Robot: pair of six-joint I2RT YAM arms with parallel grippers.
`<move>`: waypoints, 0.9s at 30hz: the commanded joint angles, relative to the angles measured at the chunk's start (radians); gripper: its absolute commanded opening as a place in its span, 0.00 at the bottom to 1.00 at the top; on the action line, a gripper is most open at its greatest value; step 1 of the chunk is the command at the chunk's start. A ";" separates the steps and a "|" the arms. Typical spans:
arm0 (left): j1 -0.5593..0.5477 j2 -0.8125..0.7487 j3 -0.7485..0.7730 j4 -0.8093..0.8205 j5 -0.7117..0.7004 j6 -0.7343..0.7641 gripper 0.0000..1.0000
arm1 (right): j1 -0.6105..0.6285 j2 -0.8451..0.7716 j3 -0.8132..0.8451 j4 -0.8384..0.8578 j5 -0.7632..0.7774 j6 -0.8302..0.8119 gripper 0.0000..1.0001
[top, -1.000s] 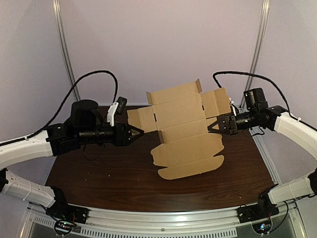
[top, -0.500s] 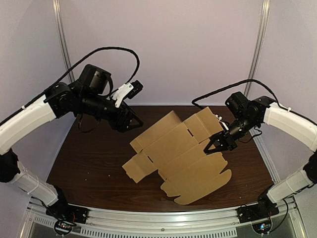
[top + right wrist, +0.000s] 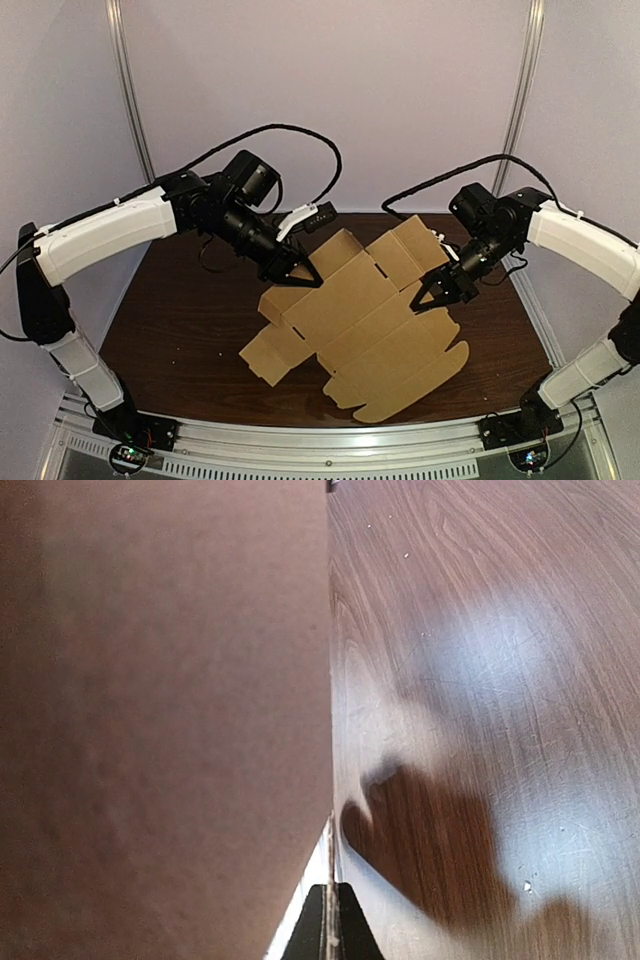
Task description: Fold the paper box
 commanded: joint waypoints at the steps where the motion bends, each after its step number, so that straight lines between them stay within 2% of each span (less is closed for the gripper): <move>1: -0.004 -0.014 -0.036 0.078 0.123 0.006 0.00 | 0.006 0.022 0.038 -0.027 -0.013 0.002 0.06; 3: -0.003 -0.017 -0.048 0.084 0.134 0.012 0.00 | -0.007 0.034 0.062 -0.064 -0.025 -0.011 0.16; 6: -0.002 -0.017 -0.052 0.075 0.145 0.025 0.00 | -0.080 0.065 0.141 -0.223 -0.086 -0.127 0.30; 9: -0.002 -0.017 -0.053 0.072 0.152 0.032 0.00 | -0.198 0.111 0.236 -0.413 -0.160 -0.272 0.35; 11: -0.001 -0.017 -0.056 0.074 0.158 0.033 0.00 | -0.247 0.142 0.269 -0.461 -0.169 -0.317 0.36; 13: 0.000 -0.017 -0.064 0.084 0.157 0.031 0.00 | -0.258 0.164 0.264 -0.454 -0.177 -0.314 0.37; 16: 0.005 -0.019 -0.082 0.113 0.150 0.004 0.00 | -0.257 0.159 0.197 -0.305 -0.183 -0.168 0.37; 19: 0.013 -0.038 -0.110 0.171 0.144 -0.036 0.00 | -0.243 0.143 0.152 -0.223 -0.147 -0.122 0.38; 27: 0.028 -0.065 -0.152 0.259 0.104 -0.091 0.00 | -0.187 0.141 0.137 -0.311 -0.148 -0.209 0.44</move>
